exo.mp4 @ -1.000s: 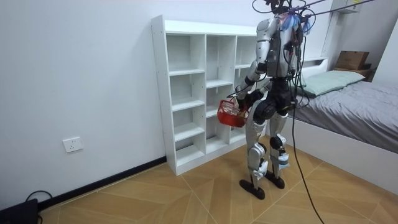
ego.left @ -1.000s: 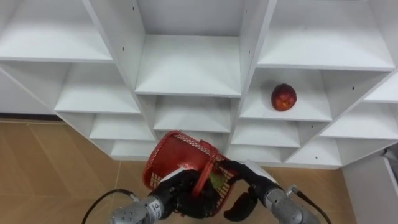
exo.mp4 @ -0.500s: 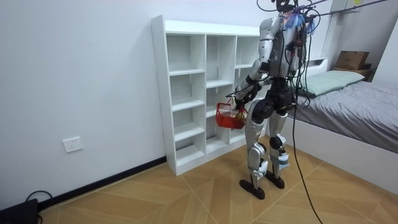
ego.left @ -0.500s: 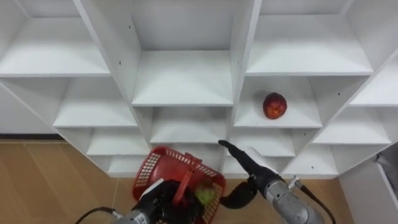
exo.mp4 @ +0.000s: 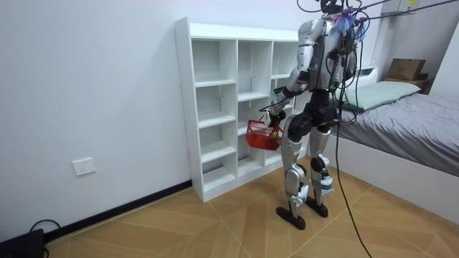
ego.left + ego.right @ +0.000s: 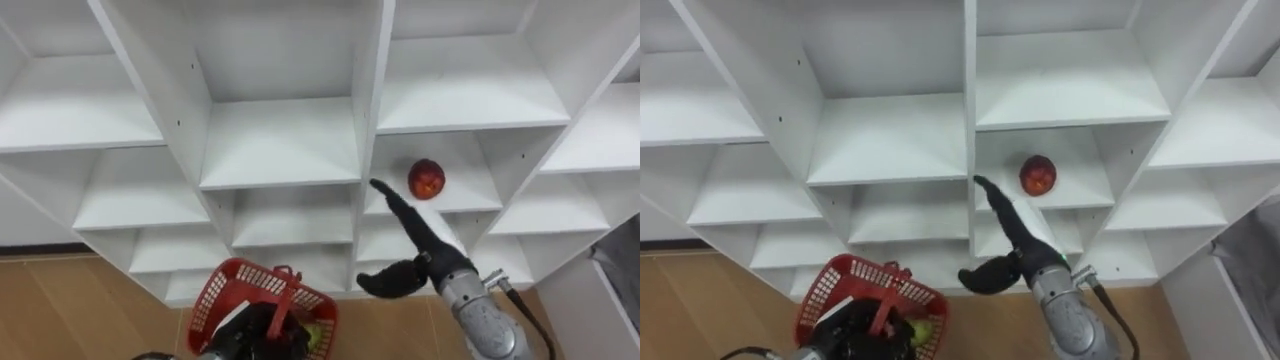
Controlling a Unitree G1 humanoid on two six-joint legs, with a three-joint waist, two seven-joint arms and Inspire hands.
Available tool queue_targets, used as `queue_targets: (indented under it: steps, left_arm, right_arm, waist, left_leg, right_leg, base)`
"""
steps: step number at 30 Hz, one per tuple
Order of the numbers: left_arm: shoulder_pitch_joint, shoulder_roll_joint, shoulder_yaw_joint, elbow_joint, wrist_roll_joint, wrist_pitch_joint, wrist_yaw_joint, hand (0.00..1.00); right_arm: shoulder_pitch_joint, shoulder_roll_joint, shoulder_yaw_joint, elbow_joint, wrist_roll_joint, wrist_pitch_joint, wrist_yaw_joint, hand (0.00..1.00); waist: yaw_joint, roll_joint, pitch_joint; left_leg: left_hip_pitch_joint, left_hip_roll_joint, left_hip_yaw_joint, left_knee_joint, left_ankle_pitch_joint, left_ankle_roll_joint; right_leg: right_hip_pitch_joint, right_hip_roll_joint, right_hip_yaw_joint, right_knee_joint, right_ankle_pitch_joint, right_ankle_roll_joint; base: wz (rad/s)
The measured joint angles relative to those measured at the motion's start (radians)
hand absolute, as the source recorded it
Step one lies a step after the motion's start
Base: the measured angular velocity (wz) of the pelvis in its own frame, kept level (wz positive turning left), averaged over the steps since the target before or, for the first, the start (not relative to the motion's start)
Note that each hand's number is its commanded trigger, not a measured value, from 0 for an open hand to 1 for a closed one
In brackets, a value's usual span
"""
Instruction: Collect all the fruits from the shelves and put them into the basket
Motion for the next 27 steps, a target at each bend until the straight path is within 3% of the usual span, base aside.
queue_targets:
  steps: [9, 13, 14, 18, 27]
  left_arm:
    - [0.003, -0.008, 0.000, -0.022, -0.001, 0.000, 0.006, 1.00]
    - [0.003, -0.007, 0.001, -0.022, -0.002, -0.001, 0.005, 1.00]
    - [0.003, -0.007, 0.004, -0.021, -0.002, -0.001, 0.005, 1.00]
    - [0.004, -0.005, 0.048, -0.006, 0.001, -0.002, 0.005, 1.00]
    - [0.007, -0.005, 0.099, 0.012, 0.001, -0.001, 0.009, 1.00]
  right_arm:
    - [0.019, 0.003, -0.043, -0.004, 0.042, 0.000, -0.048, 0.00]
    - [0.020, 0.001, -0.076, -0.002, 0.051, -0.008, -0.091, 0.00]
    - [0.020, 0.000, -0.085, 0.012, 0.067, -0.026, -0.106, 0.00]
    - [0.021, -0.001, -0.109, 0.058, 0.082, -0.038, -0.136, 0.00]
    - [0.012, -0.012, -0.158, 0.102, 0.137, -0.040, -0.159, 0.00]
  waist:
    - [-0.048, 0.011, 0.0003]
    - [-0.052, 0.005, 0.0030]
    - [-0.052, 0.000, 0.0046]
    - [-0.048, -0.015, 0.0000]
    - [-0.043, -0.019, -0.0013]
  left_leg:
    - [0.024, -0.004, 0.004, -0.002, -0.005, -0.001]
    - [0.034, -0.004, 0.004, -0.002, -0.006, -0.001]
    - [0.039, -0.004, 0.004, -0.003, -0.006, -0.001]
    - [0.042, -0.004, 0.004, -0.002, -0.007, -0.002]
    - [0.048, -0.005, 0.000, 0.001, -0.010, -0.001]
  right_leg:
    - [0.022, 0.001, 0.006, 0.001, -0.005, 0.002]
    - [0.031, 0.001, 0.004, -0.001, -0.007, 0.002]
    - [0.036, 0.001, 0.003, -0.002, -0.007, 0.002]
    - [0.047, 0.001, 0.000, -0.002, -0.007, 0.001]
    - [0.049, -0.001, -0.004, 0.000, -0.008, 0.002]
  base:
    - [-0.01]
    - [0.00]
    - [0.00]
    - [0.01]
    - [0.00]
